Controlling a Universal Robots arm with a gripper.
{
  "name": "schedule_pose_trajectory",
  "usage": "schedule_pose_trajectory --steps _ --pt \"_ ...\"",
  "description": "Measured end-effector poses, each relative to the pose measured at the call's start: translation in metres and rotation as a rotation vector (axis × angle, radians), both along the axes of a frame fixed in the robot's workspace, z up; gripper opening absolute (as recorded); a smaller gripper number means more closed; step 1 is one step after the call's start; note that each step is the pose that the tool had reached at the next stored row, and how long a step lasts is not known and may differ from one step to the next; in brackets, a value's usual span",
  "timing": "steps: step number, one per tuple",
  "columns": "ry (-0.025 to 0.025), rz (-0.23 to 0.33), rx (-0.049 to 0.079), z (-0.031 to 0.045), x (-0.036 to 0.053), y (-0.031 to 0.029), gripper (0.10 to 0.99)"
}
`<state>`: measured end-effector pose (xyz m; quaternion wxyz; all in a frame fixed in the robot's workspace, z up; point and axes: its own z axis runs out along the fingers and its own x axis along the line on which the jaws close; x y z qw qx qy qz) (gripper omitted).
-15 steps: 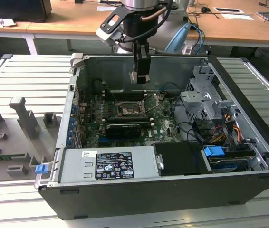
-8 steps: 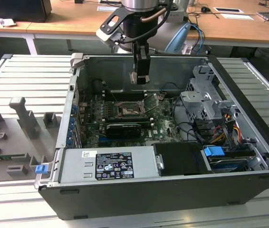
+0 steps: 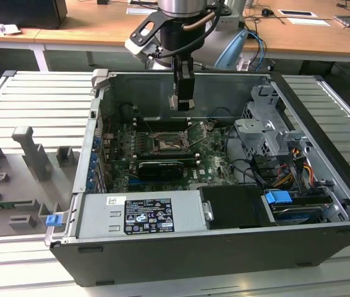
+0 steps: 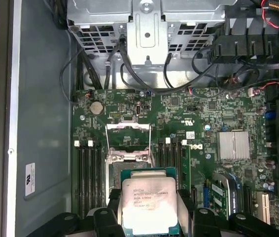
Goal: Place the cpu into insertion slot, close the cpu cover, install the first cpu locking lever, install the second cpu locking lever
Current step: 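Place the cpu into insertion slot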
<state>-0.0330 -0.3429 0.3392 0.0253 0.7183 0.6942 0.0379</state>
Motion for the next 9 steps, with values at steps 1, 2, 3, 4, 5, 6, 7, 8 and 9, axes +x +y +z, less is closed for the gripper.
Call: schedule_pose_trajectory --steps 1,2,3,4,5,6,7,8,9 --pt "0.0001 -0.007 0.0 -0.0011 0.0 0.0 0.529" --pt "0.0 -0.01 0.0 -0.0025 0.0 0.0 0.529" --pt "0.0001 -0.011 0.0 -0.005 0.0 0.0 0.529" --pt "0.0001 -0.011 0.0 -0.0069 0.0 0.0 0.529" --pt "0.0001 -0.011 0.0 -0.0098 0.0 -0.0001 0.529" --pt "-0.0009 -0.011 0.0 -0.0126 -0.0001 -0.0002 0.529" --pt "-0.0045 -0.011 0.0 -0.0141 0.0 -0.0002 0.529" --pt "-0.0077 -0.011 0.0 -0.015 0.0 -0.0002 0.529" --pt "-0.0101 -0.011 0.0 -0.0159 0.0 -0.0002 0.529"
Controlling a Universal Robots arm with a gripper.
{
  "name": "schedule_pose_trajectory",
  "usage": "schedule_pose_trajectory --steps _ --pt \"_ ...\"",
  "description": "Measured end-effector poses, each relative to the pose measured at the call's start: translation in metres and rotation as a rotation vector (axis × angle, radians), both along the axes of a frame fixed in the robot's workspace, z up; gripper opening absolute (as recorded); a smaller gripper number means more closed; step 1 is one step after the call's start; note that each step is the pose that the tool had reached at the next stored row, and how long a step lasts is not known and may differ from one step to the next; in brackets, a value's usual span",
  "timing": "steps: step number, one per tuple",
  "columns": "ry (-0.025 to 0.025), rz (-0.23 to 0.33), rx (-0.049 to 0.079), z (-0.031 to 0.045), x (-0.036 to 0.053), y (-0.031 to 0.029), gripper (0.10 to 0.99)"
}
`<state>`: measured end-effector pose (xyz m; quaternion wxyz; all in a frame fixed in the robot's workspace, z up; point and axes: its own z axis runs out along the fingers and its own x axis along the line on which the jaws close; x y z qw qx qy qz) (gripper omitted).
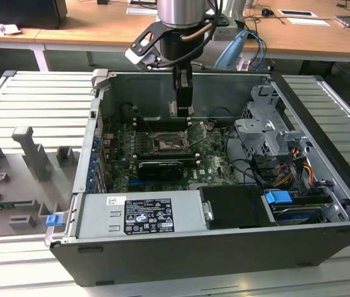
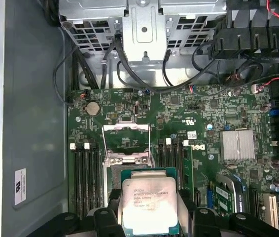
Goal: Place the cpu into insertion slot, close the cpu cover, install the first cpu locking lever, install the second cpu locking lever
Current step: 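Place the cpu into insertion slot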
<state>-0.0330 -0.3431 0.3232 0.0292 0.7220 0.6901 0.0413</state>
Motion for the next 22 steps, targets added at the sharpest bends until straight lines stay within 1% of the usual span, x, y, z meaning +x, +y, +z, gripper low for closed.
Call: schedule_pose_trajectory --steps 2,3,6,9,13,22 --pt "-0.0017 0.0 0.0 -0.0021 0.0 0.0 0.529" --pt "-0.0018 0.0 0.0 -0.0055 0.0 0.0 0.529" --pt "-0.0019 0.0 0.0 -0.0089 0.0 0.0 0.529" --pt "-0.0016 0.018 0.002 -0.0147 -0.0006 0.0 0.529" --pt "-0.0017 0.021 0.002 -0.02 -0.0007 0.0 0.529" --pt "-0.0016 0.021 0.002 -0.0277 -0.0012 0.0 0.529"
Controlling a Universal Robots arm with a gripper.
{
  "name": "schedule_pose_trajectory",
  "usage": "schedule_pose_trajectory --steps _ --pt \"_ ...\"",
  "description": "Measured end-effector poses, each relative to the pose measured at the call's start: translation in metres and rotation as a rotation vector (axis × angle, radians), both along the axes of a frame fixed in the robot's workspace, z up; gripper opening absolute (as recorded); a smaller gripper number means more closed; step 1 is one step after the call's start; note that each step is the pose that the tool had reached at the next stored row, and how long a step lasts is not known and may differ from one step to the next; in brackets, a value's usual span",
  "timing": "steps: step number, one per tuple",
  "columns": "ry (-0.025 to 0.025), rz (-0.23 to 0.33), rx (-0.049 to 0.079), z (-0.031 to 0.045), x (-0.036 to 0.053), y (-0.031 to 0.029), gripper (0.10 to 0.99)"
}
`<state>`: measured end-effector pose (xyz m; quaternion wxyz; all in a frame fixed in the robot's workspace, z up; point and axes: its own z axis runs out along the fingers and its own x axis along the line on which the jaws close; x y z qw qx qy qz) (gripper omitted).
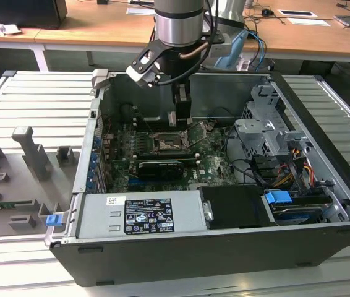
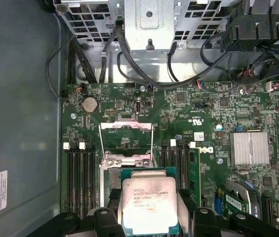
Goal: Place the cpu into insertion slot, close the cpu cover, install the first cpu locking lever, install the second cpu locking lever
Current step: 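Place the cpu into insertion slot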
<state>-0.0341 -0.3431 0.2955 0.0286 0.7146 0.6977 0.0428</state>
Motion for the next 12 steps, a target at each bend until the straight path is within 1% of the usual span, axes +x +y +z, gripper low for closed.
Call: schedule_pose_trajectory --steps 4,7,12 --pt "0.0 0.0 0.0 -0.0028 0.0 0.0 0.529" --pt "0.0 0.0 0.0 -0.0065 0.0 0.0 0.529" --pt "-0.0001 0.0 0.0 -0.0093 0.0 0.0 0.529"
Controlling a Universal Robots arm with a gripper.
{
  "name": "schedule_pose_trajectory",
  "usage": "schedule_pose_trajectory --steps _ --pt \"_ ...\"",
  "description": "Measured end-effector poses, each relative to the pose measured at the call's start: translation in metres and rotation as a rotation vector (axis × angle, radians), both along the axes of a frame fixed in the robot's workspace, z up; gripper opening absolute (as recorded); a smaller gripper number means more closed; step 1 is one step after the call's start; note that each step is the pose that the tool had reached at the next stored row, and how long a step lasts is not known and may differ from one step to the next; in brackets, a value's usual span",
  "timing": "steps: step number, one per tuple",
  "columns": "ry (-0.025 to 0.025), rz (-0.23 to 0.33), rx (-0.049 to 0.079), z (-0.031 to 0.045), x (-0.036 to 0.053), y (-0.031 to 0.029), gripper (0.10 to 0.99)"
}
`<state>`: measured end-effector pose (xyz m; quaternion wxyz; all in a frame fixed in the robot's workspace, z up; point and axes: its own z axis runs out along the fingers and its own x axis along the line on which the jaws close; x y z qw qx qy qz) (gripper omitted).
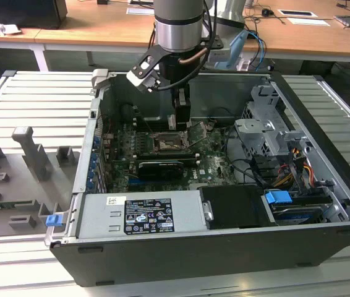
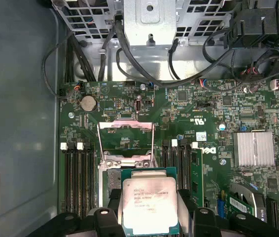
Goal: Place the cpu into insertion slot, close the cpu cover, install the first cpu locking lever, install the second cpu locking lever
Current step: 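Place the cpu into insertion slot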
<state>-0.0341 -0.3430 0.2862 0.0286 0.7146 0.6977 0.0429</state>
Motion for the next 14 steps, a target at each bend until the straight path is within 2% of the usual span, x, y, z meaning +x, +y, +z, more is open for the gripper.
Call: schedule_pose_trajectory --steps 14 --pt "0.0 0.0 0.0 -0.0132 -0.0019 0.0 0.529"
